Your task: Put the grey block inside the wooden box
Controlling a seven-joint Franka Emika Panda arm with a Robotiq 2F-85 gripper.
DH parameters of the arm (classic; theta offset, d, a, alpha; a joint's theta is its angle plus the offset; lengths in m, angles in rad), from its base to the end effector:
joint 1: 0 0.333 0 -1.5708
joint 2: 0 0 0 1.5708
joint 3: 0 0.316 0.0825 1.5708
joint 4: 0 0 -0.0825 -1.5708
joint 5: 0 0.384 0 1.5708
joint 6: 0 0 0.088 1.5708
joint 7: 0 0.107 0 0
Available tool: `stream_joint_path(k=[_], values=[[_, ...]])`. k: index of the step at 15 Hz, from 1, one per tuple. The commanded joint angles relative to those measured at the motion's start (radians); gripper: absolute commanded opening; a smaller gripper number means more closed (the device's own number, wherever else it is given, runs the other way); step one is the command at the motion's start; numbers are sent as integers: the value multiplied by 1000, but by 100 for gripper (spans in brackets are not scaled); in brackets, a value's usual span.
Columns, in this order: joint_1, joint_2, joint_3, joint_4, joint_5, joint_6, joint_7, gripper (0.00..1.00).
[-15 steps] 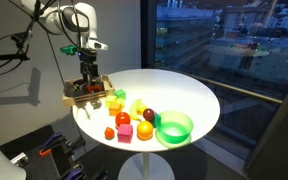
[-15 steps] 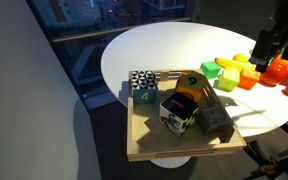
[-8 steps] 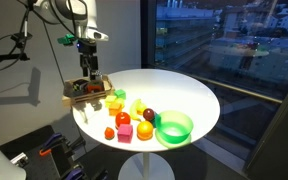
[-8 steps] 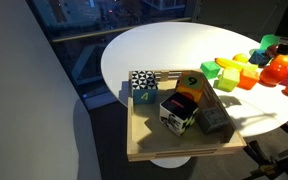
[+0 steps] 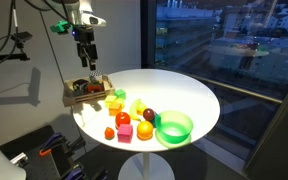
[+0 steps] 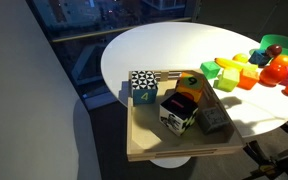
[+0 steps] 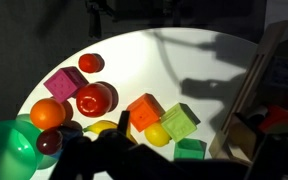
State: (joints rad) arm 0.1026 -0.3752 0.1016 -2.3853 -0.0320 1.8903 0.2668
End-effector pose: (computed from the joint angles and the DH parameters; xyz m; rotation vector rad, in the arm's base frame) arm 0.4099 0.0840 0.4512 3.0431 -0.0913 -0.1572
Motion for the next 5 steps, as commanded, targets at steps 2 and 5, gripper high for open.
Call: stream_joint_path(k=[2,5], values=[[-19,-18,10,-2,8,-4,-5,100],[-19,-12,13,-2,7,-4,-5,100]])
